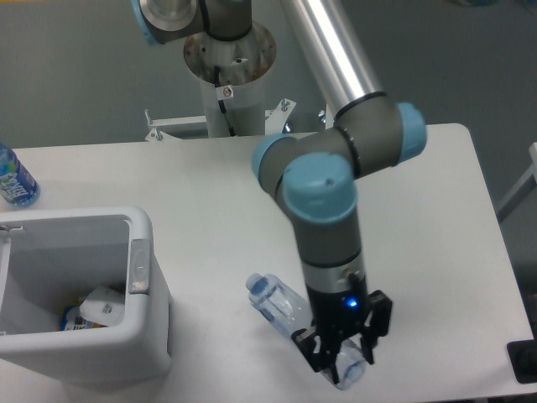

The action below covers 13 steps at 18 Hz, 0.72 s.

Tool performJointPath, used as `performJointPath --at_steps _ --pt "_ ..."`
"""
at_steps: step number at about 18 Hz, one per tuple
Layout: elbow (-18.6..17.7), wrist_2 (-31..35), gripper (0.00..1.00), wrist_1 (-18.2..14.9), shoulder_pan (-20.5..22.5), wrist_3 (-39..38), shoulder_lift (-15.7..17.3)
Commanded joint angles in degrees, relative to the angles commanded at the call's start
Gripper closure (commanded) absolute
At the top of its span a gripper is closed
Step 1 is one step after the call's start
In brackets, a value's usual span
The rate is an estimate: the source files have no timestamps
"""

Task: Place the trash in the trash can
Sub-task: 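Close the gripper on the bottle and rotate it lengthwise, then lift the bottle and carry it down into the white bin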

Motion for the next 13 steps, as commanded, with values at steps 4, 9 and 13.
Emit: performJointPath --at_steps 4,9,13 --pt "1.9 -0.3 0.51 3.8 0.1 0.1 1.3" --pt "2.5 -4.2 0.52 7.0 -0.4 0.2 4.1" --pt "3.4 -4.9 0.52 8.1 -2.5 0.5 7.5"
